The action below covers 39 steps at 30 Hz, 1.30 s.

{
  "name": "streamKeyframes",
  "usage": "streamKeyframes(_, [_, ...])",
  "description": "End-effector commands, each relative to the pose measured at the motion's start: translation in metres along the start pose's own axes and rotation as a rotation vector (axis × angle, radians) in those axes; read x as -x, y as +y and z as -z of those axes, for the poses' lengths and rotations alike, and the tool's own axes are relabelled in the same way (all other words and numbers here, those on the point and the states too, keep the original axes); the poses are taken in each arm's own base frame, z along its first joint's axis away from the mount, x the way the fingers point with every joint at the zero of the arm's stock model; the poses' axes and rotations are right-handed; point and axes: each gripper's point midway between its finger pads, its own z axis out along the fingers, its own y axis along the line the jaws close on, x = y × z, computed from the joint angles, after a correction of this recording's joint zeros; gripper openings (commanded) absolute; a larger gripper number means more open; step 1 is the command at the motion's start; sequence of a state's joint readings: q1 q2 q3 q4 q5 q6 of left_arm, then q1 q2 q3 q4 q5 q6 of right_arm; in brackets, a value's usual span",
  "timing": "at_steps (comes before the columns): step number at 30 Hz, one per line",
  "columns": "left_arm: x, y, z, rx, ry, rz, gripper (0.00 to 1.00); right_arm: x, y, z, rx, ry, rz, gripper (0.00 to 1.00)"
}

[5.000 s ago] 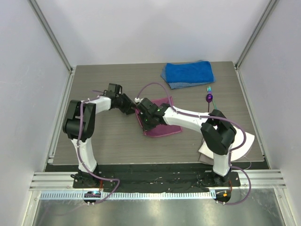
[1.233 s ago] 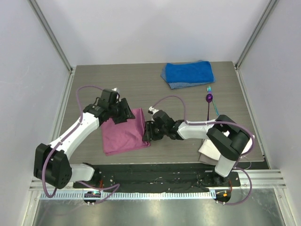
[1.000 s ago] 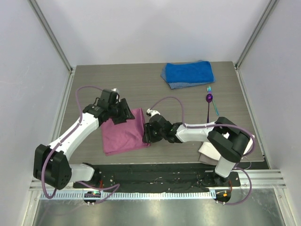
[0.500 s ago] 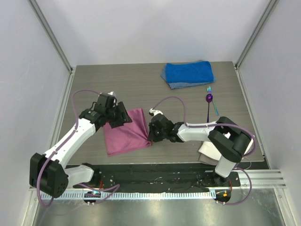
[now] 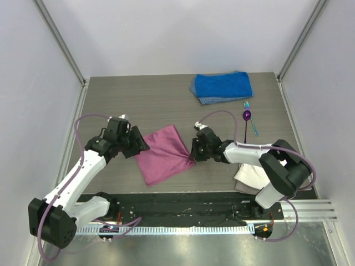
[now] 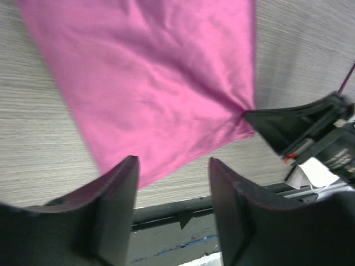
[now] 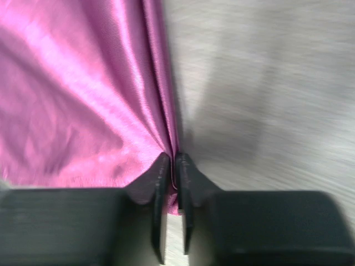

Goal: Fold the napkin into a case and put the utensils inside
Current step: Rotate the lower triangle-folded napkin at the center of the board, then pick up the lower triangle-folded napkin from the center of the board.

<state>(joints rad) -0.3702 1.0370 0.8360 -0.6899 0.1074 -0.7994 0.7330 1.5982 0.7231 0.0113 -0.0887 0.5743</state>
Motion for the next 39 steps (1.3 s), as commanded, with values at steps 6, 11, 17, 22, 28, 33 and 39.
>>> streamKeyframes(6, [0.016,-0.012,-0.033,-0.077,0.033,0.035,0.45,0.031,-0.083,0.035,-0.440,-0.022,0.098,0.48])
streamKeyframes(11, [0.030,-0.002,-0.059,-0.050,0.038,0.068,0.38,0.061,-0.057,0.053,-0.416,-0.042,0.167,0.54])
streamKeyframes(17, [0.041,0.019,-0.077,-0.023,0.045,0.117,0.29,0.052,-0.033,0.062,-0.273,-0.041,0.155,0.48])
streamKeyframes(22, [0.036,0.032,-0.088,0.020,0.067,0.119,0.27,0.040,-0.021,0.049,-0.172,-0.013,0.143,0.19])
streamKeyframes(28, [0.029,0.054,-0.100,0.097,0.098,0.115,0.26,0.031,-0.040,0.035,-0.203,0.004,0.112,0.13])
streamKeyframes(33, [0.028,0.085,-0.102,0.222,0.101,0.134,0.26,0.029,-0.078,0.027,-0.322,0.021,0.076,0.11])
streamKeyframes(39, [0.023,0.094,-0.106,0.240,0.109,0.147,0.25,0.034,-0.096,0.023,-0.420,0.046,0.103,0.09])
